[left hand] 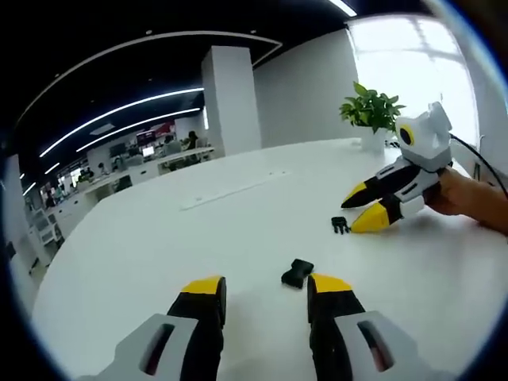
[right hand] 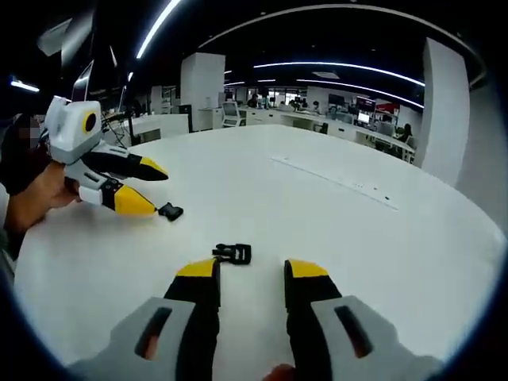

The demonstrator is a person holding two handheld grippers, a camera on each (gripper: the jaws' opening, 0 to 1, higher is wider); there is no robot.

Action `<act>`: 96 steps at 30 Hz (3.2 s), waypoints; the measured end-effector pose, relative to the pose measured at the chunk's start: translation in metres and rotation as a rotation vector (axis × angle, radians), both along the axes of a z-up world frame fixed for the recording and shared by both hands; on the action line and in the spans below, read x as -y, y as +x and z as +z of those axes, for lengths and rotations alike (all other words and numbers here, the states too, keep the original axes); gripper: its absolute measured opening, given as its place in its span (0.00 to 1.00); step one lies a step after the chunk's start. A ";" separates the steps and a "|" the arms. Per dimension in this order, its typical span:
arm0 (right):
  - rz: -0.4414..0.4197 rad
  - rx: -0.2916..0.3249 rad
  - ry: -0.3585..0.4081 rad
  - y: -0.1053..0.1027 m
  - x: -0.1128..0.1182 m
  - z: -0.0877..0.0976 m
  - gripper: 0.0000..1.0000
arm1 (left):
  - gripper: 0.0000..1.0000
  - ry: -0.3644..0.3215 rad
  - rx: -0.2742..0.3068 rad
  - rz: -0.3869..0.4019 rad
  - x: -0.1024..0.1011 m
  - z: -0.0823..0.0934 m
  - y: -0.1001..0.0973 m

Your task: Snap the two parts of the plastic buckle together until the buckle closes and remains connected.

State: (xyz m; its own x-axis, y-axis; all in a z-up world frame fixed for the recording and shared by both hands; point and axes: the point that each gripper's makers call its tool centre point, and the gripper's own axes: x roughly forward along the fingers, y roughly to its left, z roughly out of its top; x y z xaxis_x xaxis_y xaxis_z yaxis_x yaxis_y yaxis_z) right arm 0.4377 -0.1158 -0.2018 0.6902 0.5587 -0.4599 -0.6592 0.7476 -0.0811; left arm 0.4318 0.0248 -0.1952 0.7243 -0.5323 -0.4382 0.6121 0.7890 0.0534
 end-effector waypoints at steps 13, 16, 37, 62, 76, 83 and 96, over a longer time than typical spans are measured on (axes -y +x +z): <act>0.005 0.040 0.010 0.009 -0.012 0.001 0.31 | 0.41 0.012 0.007 0.000 0.000 -0.001 0.002; 0.022 0.045 0.007 0.009 -0.014 0.001 0.29 | 0.41 0.020 0.007 0.004 -0.001 -0.002 0.002; 0.119 -0.020 0.018 -0.015 -0.030 -0.001 0.23 | 0.41 0.017 -0.005 0.017 -0.007 -0.003 0.002; 0.183 -0.030 0.062 -0.011 -0.032 -0.001 0.17 | 0.32 -0.018 -0.064 -0.226 0.027 -0.013 -0.016; 0.195 0.001 0.058 -0.008 -0.033 -0.001 0.16 | 0.35 -0.060 -0.061 -0.285 0.032 -0.014 -0.012; 0.193 0.001 0.059 -0.009 -0.033 -0.001 0.13 | 0.34 -0.074 -0.052 -0.319 0.034 -0.013 -0.013; 0.195 0.000 0.058 -0.010 -0.033 -0.001 0.13 | 0.22 -0.083 -0.074 -0.310 0.032 -0.012 -0.016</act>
State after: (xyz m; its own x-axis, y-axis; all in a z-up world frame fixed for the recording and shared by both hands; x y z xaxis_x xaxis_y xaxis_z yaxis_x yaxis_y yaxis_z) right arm 0.4273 -0.0832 -0.2025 0.5664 0.7075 -0.4227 -0.7919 0.6092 -0.0414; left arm 0.4160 -0.0072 -0.2073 0.4900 -0.7587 -0.4293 0.8237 0.5642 -0.0569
